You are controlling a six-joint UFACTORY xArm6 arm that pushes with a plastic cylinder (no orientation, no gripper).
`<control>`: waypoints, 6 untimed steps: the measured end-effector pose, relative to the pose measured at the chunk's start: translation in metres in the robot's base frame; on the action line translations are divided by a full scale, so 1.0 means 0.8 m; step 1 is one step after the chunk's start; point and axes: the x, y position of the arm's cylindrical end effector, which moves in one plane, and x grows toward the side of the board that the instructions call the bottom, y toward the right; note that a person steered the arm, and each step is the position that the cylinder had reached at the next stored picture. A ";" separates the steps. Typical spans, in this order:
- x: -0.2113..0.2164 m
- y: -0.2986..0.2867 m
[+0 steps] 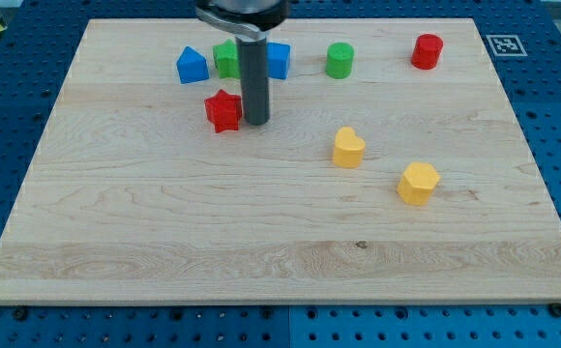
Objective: Move your arm to the right of the yellow heart
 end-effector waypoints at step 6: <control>0.084 0.187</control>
